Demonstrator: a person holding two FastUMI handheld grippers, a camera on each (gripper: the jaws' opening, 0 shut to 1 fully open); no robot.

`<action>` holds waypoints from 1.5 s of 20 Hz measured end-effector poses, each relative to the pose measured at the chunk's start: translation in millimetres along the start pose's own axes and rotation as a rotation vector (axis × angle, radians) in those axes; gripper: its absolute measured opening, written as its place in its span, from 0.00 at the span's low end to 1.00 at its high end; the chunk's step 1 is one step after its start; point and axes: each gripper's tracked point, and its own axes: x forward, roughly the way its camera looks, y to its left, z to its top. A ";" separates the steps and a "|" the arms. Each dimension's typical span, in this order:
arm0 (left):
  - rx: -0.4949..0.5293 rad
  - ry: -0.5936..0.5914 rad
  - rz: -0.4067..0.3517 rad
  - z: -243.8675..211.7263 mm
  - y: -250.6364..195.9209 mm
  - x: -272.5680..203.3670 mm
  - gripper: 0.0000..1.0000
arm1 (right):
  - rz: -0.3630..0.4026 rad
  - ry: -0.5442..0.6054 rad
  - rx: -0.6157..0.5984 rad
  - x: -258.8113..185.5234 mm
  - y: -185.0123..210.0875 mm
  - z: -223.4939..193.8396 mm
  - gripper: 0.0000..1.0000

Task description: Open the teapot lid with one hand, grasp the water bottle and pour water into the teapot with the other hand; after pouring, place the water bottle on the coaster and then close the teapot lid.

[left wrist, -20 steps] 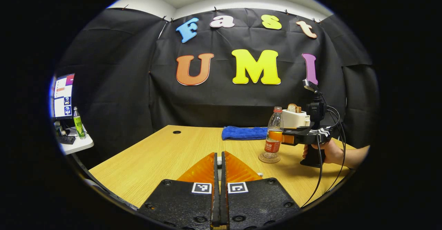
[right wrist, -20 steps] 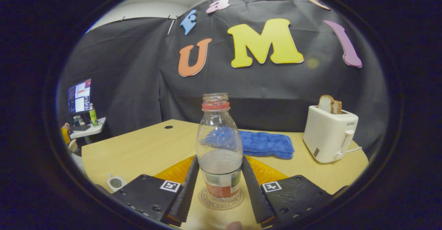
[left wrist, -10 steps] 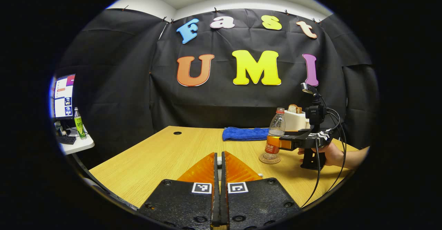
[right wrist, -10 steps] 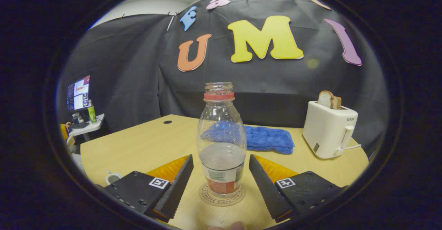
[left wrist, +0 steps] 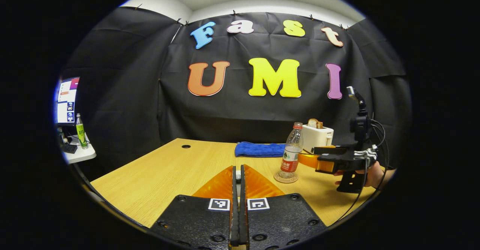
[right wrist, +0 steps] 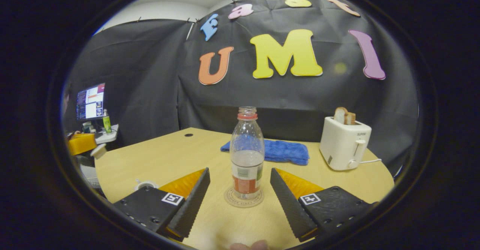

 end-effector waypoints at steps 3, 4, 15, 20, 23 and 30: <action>-0.007 0.007 -0.040 -5.1 -21.7 13.4 0.03 | -0.058 -0.051 -0.017 -38.7 -17.6 8.5 0.96; -0.001 0.014 -0.050 -8.8 -26.5 18.0 0.03 | -0.081 -0.067 -0.021 -50.6 -24.8 11.2 0.96; 0.062 0.131 -0.012 -64.6 -30.1 50.8 0.03 | -0.337 -0.122 0.044 -124.6 -116.1 -21.2 0.96; 0.035 0.169 0.011 -80.0 -22.2 54.1 0.03 | -0.367 -0.111 0.063 -129.7 -134.6 -31.9 0.96; 0.016 0.190 0.006 -89.6 -23.2 56.5 0.03 | -0.372 -0.119 0.064 -130.7 -137.8 -33.2 0.96; 0.033 0.221 0.028 -97.1 -23.0 56.4 0.06 | -0.365 -0.123 0.068 -129.1 -137.0 -36.1 0.95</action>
